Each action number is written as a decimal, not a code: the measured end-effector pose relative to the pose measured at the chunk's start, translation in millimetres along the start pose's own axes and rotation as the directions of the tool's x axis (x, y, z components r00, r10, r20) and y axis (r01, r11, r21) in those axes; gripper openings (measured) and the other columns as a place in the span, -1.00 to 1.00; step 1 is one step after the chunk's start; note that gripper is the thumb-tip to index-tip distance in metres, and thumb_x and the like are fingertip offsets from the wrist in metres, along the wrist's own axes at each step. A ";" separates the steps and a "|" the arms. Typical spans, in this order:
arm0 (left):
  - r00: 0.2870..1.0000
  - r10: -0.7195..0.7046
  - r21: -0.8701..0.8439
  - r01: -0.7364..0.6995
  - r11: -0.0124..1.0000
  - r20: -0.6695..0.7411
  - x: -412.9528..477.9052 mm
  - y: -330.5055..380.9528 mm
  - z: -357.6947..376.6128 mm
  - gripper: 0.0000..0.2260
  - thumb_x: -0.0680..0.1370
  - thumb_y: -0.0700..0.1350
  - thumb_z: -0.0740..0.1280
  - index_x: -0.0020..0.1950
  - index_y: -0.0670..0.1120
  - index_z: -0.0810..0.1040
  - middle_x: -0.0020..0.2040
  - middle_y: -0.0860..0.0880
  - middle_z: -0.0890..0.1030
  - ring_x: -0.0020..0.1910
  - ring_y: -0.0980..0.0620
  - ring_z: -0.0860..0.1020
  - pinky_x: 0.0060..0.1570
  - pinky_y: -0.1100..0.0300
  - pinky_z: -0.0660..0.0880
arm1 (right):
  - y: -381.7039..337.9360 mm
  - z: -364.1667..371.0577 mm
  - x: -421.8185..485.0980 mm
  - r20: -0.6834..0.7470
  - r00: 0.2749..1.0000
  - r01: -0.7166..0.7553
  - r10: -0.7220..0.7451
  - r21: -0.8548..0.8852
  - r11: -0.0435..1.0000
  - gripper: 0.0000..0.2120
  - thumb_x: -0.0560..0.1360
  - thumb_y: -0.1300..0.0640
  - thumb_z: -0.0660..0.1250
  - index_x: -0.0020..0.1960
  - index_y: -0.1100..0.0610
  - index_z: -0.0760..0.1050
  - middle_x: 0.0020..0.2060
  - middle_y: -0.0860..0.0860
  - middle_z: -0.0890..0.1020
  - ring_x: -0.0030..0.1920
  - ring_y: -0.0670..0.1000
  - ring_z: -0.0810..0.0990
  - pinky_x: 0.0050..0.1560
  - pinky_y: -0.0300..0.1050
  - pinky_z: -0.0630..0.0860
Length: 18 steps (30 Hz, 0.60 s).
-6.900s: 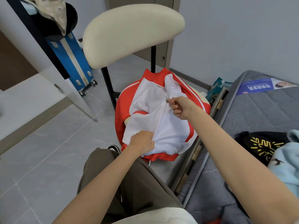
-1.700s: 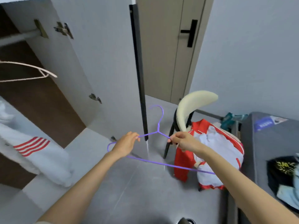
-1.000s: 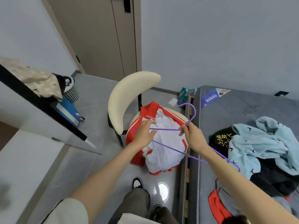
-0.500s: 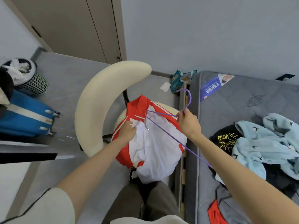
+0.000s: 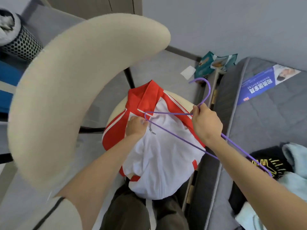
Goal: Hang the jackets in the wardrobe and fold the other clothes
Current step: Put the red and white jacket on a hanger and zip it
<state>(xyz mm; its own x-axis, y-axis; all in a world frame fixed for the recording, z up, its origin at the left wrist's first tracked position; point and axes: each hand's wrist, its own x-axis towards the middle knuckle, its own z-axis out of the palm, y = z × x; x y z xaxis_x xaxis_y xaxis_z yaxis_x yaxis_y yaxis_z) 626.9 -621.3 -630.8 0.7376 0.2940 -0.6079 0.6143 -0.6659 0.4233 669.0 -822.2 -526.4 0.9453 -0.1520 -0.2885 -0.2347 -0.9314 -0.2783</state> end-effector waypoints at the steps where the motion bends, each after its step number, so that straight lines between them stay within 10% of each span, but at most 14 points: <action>1: 0.999 -0.045 0.011 0.046 0.999 -0.011 6.3 -0.3 4.0 -0.76 0.55 -0.06 0.28 0.09 -0.17 0.62 0.14 -0.18 0.56 0.15 -0.21 0.52 0.13 0.00 0.47 | 2.8 4.2 4.0 -0.006 1.000 0.015 -0.015 -0.029 0.999 -0.72 0.65 -0.03 0.03 -0.10 0.12 0.36 -0.32 0.02 0.49 -0.39 0.02 0.43 -0.40 -0.14 0.25; 9: 1.000 0.009 0.308 -0.014 0.951 0.019 16.8 -16.0 7.9 -0.70 0.52 0.03 0.33 0.10 -0.15 0.40 0.03 -0.16 0.53 0.06 -0.20 0.54 -0.13 0.05 0.39 | 6.2 13.0 19.4 0.005 0.983 0.184 -0.185 -0.132 0.974 -0.78 0.66 0.06 0.02 -0.08 0.15 0.31 -0.31 0.07 0.48 -0.33 0.14 0.42 -0.23 -0.05 0.31; 18: 0.957 -0.191 -0.469 0.068 0.880 -0.219 -23.9 -8.6 -14.5 -0.82 0.60 -0.08 0.20 -0.16 -0.11 0.35 -0.32 0.01 0.45 -0.26 -0.10 0.47 -0.26 0.14 0.36 | -51.2 6.4 41.0 0.181 0.942 0.299 -0.283 -0.069 0.952 -0.79 0.65 0.12 0.02 0.02 0.19 0.38 -0.06 0.23 0.63 -0.03 0.30 0.55 0.03 0.05 0.33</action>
<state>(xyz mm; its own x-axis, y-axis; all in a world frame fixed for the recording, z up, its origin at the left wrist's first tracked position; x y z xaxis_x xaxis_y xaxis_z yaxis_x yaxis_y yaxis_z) 608.1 -612.7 -610.1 0.6501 0.5585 -0.5152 0.7225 -0.2444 0.6468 718.3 -778.6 -529.9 0.9158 0.1800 -0.3591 0.0745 -0.9546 -0.2883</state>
